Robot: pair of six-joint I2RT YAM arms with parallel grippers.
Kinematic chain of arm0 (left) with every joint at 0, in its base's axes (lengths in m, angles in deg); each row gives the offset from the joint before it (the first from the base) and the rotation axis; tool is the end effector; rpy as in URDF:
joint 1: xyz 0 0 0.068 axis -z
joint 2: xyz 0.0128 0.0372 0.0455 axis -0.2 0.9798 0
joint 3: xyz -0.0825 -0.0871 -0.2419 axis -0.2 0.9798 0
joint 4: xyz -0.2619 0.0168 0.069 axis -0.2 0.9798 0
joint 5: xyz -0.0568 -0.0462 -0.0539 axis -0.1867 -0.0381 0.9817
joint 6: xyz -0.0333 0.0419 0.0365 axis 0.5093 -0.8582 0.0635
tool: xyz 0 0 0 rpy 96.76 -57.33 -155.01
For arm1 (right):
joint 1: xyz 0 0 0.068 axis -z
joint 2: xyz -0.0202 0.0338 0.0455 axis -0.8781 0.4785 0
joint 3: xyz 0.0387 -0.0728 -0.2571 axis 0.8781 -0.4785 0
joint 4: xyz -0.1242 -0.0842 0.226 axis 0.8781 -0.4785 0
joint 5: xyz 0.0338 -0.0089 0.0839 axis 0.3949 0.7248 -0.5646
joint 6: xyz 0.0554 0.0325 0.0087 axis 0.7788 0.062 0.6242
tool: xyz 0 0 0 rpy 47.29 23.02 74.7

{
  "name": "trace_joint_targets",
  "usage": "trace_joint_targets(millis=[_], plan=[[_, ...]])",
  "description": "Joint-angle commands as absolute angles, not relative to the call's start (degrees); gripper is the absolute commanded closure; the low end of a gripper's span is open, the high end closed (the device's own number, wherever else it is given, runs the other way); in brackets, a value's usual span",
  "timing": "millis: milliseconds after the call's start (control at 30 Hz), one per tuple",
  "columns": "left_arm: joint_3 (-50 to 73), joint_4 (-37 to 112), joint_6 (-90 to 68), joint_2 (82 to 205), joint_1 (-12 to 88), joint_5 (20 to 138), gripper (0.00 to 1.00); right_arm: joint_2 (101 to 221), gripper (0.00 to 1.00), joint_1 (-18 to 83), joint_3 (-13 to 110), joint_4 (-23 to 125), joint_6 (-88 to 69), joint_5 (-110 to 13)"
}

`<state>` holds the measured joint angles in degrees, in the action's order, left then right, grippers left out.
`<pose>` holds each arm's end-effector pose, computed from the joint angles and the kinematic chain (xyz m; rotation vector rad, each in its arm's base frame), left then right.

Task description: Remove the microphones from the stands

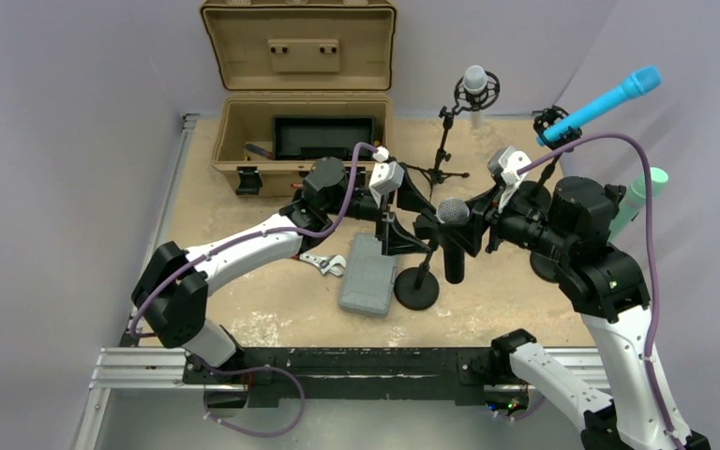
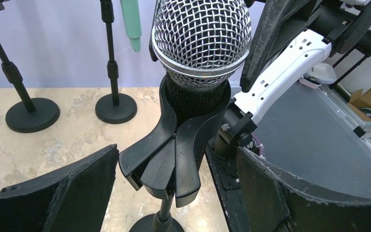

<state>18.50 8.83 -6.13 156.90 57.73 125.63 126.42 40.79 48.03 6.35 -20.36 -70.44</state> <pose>0.2301 -0.2998 0.3383 1.2277 1.2054 -1.5252 0.1295 0.0753 0.4454 -0.7482 1.7171 0.6775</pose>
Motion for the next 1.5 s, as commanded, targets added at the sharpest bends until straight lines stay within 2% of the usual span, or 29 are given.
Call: trace_joint_targets(millis=[0,233,300,400,533,567,667,900,1067,1467], plan=[[16.4,3.2,-4.7,157.7,57.9,127.3,0.12,126.0,1.0,40.2,48.5,9.2,-19.9,-71.1],[15.2,5.8,-5.9,158.9,58.4,126.7,0.23,126.0,1.0,40.2,48.4,9.4,-19.9,-70.7],[14.8,8.1,-7.5,159.0,58.4,126.3,0.29,126.0,1.0,40.2,48.5,9.4,-19.8,-70.7],[15.3,10.3,-9.2,158.2,58.5,125.1,0.55,125.8,1.0,40.2,48.4,9.4,-19.8,-70.4],[17.6,10.8,-10.6,156.1,58.5,122.0,0.84,125.3,1.0,40.2,48.3,9.5,-19.8,-69.9],[18.0,11.1,-11.0,155.4,58.5,121.3,0.9,125.2,1.0,40.2,48.3,9.6,-19.8,-69.8],[19.3,12.3,-12.1,153.7,58.5,118.7,1.0,124.8,1.0,40.2,48.4,9.9,-19.6,-69.3],[20.5,17.5,-15.1,150.7,59.9,112.6,1.0,121.8,1.0,40.2,49.5,12.7,-18.0,-67.4],[20.4,20.6,-16.8,150.3,60.8,109.8,1.0,119.1,1.0,40.2,49.2,18.2,-16.7,-72.6],[17.3,28.9,-19.1,151.5,62.9,107.7,1.0,124.2,1.0,40.2,50.7,17.7,-21.7,-79.9]])
